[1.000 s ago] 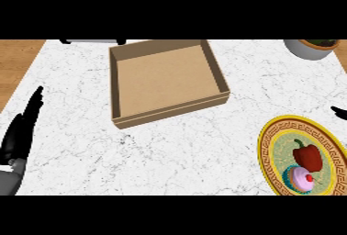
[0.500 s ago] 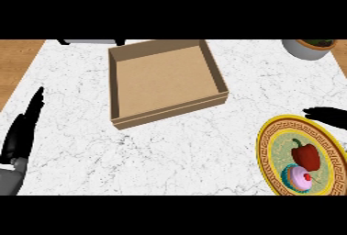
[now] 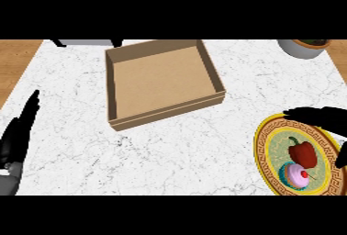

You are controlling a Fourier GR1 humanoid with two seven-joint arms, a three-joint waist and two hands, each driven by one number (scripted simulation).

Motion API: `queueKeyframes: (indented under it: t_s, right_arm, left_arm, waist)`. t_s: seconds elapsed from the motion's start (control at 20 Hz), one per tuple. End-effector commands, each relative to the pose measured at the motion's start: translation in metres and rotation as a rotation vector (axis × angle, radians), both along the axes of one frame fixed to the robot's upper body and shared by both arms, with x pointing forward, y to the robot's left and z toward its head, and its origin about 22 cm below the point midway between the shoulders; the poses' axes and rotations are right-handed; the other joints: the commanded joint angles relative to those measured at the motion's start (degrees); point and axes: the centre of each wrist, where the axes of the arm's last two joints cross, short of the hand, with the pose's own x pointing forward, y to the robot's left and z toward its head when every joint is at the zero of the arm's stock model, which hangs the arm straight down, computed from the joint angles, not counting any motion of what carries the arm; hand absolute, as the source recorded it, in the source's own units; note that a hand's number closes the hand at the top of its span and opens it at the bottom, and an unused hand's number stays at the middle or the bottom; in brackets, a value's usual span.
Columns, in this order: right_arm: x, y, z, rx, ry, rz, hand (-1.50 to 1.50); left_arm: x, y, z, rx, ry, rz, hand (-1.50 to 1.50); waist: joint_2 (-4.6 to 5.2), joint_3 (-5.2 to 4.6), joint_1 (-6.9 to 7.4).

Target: Pick the bell pepper from the plate and place it in the cardboard box

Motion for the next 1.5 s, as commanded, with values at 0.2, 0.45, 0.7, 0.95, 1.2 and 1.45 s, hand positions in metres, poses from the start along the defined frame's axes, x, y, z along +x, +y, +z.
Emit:
queueKeyframes:
  t_s: [0.2,0.45,0.7,0.95,1.2,1.45]
  right_arm:
    - [0.005,0.026,-0.007,-0.001,0.024,0.030,-1.50]
    - [-0.009,0.010,-0.008,0.045,0.063,0.057,-1.50]
    - [-0.008,0.018,0.012,0.083,0.070,0.116,-1.50]
    - [-0.023,0.019,0.000,0.087,0.082,0.130,-1.50]
    - [-0.024,0.046,-0.009,-0.046,0.066,0.112,-1.50]
    - [-0.032,0.053,-0.033,-0.081,0.081,0.049,-1.50]
  left_arm:
    - [0.014,0.003,0.005,0.002,0.006,0.020,0.00]
    - [-0.006,0.006,-0.009,0.013,0.003,0.025,0.00]
    - [0.009,0.017,-0.003,0.009,-0.007,0.030,0.00]
    - [-0.002,0.005,0.006,0.023,0.012,0.020,0.00]
    - [0.009,0.001,0.004,0.008,0.003,0.010,0.00]
    - [-0.005,-0.002,-0.006,0.011,-0.008,0.022,0.00]
  waist:
    - [-0.17,-0.05,-0.91]
    - [-0.19,-0.05,-0.84]
    - [-0.15,-0.08,-1.18]
    - [-0.23,-0.05,-1.05]
    - [-0.17,-0.05,-0.92]
    - [-0.16,-0.04,-0.72]
